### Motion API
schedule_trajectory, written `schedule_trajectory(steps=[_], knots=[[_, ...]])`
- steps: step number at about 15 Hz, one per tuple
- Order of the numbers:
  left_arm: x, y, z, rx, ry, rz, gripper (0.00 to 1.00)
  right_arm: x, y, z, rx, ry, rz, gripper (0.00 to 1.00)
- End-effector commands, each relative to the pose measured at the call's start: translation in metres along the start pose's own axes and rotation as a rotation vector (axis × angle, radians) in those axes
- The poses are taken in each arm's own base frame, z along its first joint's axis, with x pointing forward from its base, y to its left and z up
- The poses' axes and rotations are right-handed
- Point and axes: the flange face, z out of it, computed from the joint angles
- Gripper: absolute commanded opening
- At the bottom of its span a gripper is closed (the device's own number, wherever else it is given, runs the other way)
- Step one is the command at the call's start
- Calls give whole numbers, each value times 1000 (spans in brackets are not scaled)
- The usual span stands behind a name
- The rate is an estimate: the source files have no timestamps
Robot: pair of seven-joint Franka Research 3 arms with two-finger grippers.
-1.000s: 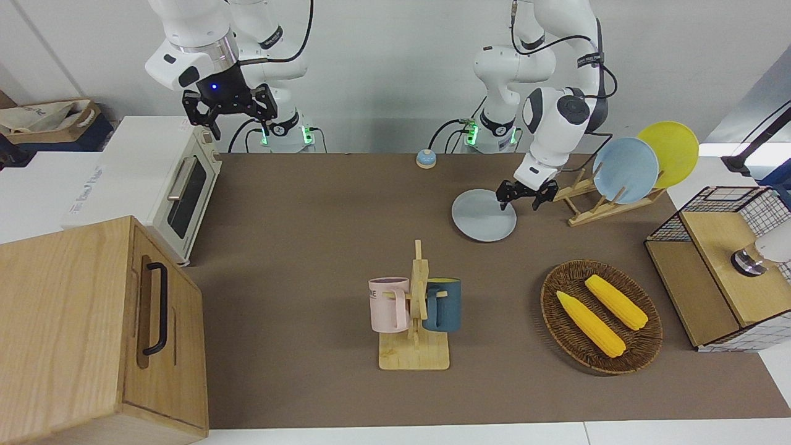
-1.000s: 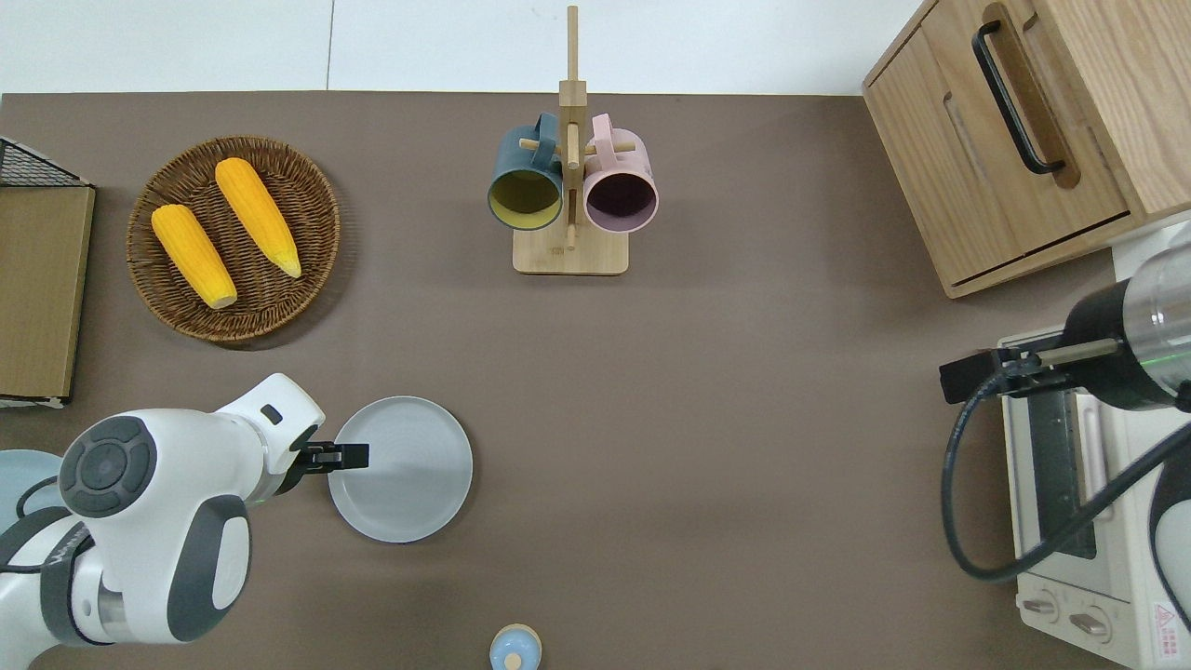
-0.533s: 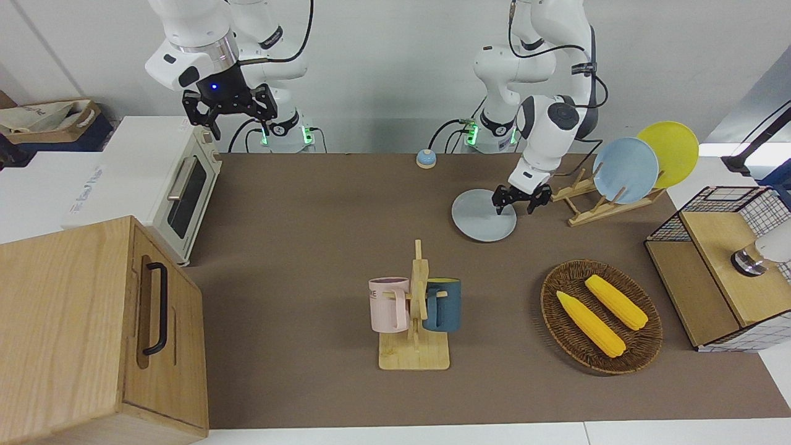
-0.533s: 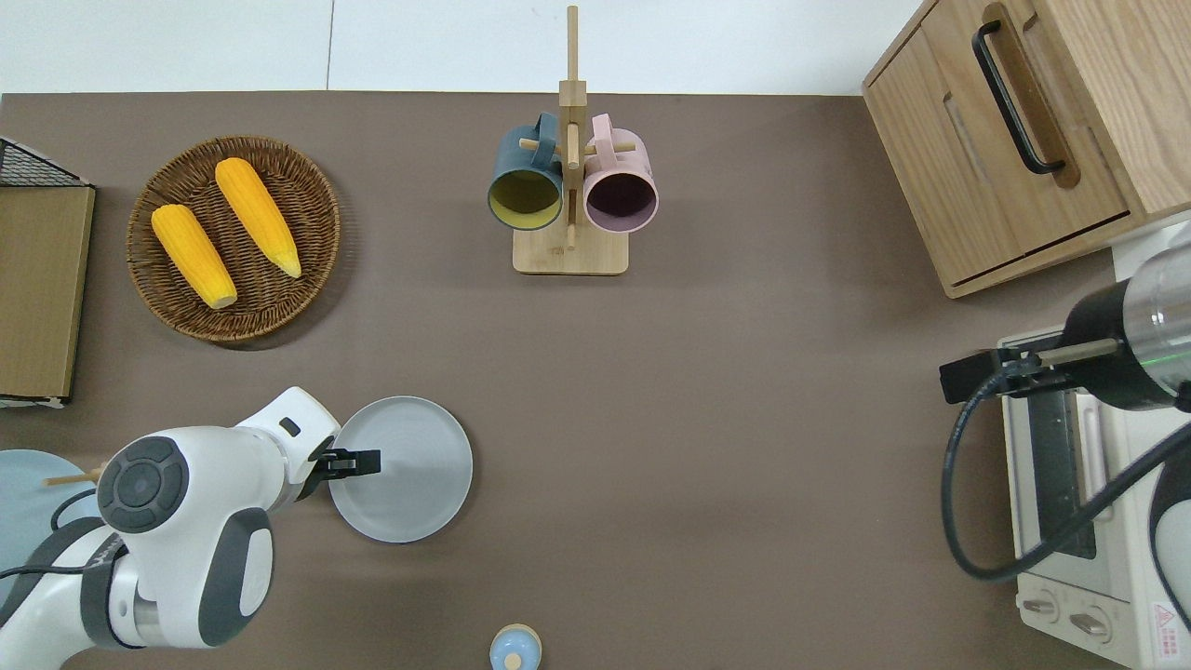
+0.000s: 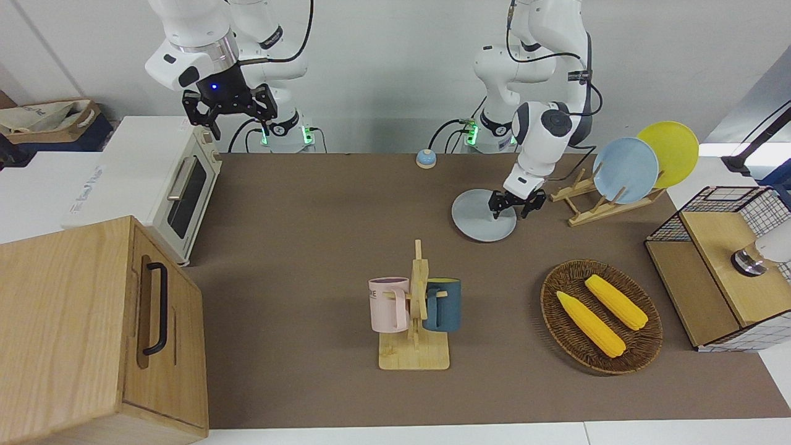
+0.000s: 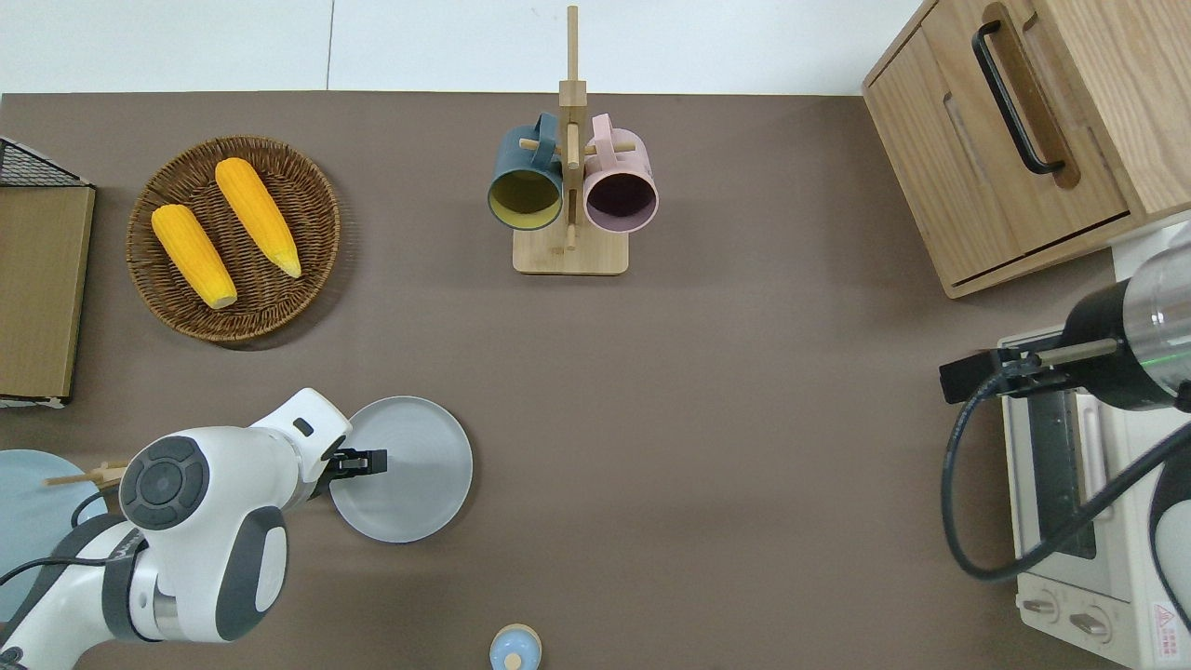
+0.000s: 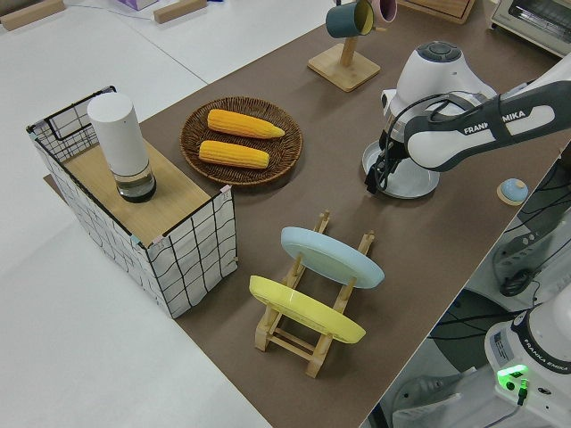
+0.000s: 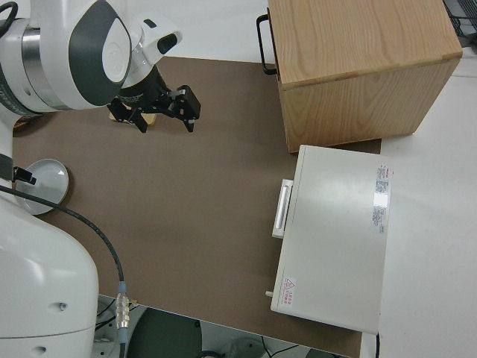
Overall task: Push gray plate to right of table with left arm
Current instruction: 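Push the gray plate with the left gripper toward the toaster oven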
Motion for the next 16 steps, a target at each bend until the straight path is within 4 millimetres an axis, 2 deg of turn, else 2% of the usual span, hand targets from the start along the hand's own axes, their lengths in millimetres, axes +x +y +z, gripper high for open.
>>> schedule_trajectory(steps=[1, 7, 13, 16], knots=[[-3, 1, 4, -4, 15, -15, 475, -4, 1, -4, 9, -3, 5, 983], [-3, 1, 4, -3, 14, -12, 9, -4, 2, -4, 10, -3, 6, 983], [-5, 10, 9, -1, 2, -32, 0, -4, 2, -4, 10, -3, 5, 983], [-8, 28, 9, -3, 3, -72, 0, -4, 1, -4, 9, -3, 5, 983]])
